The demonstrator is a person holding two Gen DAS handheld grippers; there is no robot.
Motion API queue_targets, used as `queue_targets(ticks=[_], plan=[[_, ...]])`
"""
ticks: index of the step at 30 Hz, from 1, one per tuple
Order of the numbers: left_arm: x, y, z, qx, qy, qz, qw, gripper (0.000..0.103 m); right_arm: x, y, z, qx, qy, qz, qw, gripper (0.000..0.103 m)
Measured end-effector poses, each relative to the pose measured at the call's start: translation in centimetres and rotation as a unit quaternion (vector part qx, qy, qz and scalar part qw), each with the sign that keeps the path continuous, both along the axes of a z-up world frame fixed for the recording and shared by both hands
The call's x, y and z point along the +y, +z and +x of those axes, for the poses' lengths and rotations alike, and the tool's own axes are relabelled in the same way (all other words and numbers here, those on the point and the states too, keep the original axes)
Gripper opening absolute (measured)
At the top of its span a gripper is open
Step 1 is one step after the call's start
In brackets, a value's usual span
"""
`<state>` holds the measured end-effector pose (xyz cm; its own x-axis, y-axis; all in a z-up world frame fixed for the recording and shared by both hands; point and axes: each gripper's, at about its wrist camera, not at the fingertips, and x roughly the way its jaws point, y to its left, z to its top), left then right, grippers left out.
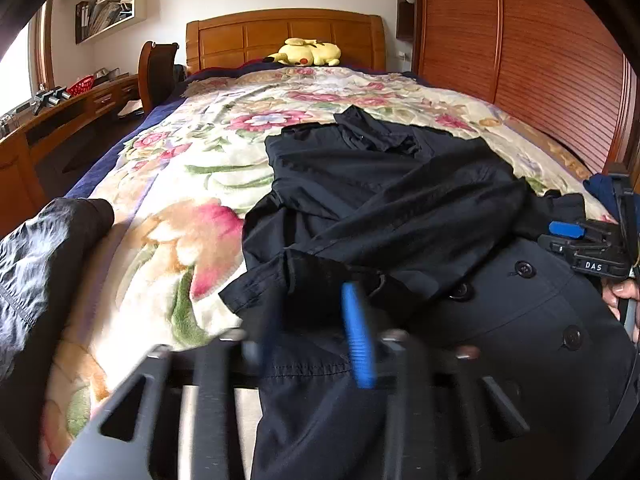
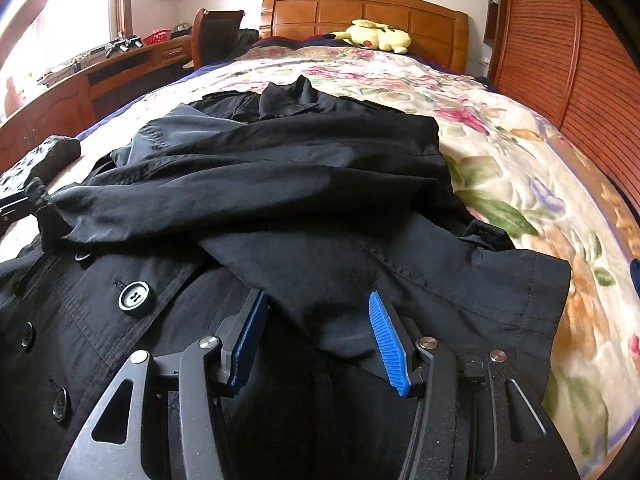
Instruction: Fold large clothes
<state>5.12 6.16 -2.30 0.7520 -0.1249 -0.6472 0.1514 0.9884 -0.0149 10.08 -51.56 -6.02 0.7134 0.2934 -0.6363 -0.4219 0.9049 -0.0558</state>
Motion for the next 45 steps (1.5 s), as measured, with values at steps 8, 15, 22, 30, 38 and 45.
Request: queue_targets(ticks=[8,15,22,30,38,45], plan=[[0.9,3.2,-3.5,-0.067,-0.003,-0.002,0.9977,0.004,0.0,0.0,0.0,0.000,-0.001,0.001,1.000,0.055],[2.9,2.4,-5.8,-0.056,0.002,-0.016,0.9983,0.004,0.3,0.9,-0.2,-0.001,0.007,-0.008,1.000,0.055],[4.7,2.2,-5.2,-0.047,0.022,-0.024,0.9983,0.007,5.7,4.3,-1.4,-0.019,0.068,0.002,0.998,0.055],[6.2,2.1,-5.9,-0.050,0.020,-0.031,0.9981,0.060,17.7,5.1,-1.3,-0.005,0.168,0.018,0.986,0.054],[8.8,1.9,-8.1,-0.055,0.040,-0.020,0.9974,0.070,24.8,1.7,-1.8,0.079,0.243,0.014,0.967,0.047],[9.2,1.1,-9.4,-0.046,0.048,0.001,0.9978,0.071,22.5,1.7,-4.2,0.074,0.250,0.011,0.965,0.047]])
